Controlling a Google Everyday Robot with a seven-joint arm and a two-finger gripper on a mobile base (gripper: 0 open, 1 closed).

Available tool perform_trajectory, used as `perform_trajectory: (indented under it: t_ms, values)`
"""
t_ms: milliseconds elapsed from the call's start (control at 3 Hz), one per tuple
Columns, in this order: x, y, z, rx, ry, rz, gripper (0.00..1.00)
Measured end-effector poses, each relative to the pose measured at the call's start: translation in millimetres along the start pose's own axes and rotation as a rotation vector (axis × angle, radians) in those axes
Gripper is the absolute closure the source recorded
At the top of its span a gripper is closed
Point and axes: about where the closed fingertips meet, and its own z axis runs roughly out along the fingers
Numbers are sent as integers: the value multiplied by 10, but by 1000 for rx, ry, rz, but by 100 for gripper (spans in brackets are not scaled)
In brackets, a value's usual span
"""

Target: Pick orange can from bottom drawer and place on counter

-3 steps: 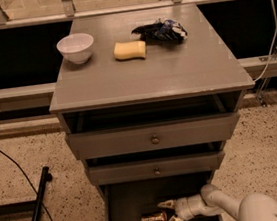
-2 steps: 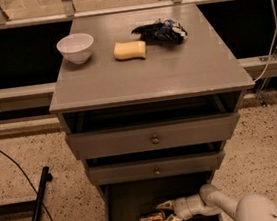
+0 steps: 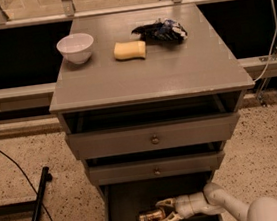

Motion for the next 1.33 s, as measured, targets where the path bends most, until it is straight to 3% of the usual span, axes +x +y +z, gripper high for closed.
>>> perform_trajectory:
  t_ms: [333, 667, 1000, 1333]
  values:
    - [-487, -189, -430, 85, 3, -131, 100]
    - [-1112, -449, -1099, 202, 108, -250, 100]
    - [-1848, -449, -1380, 198, 185, -329, 100]
    - [-2708, -108, -1320, 93, 180, -449, 100]
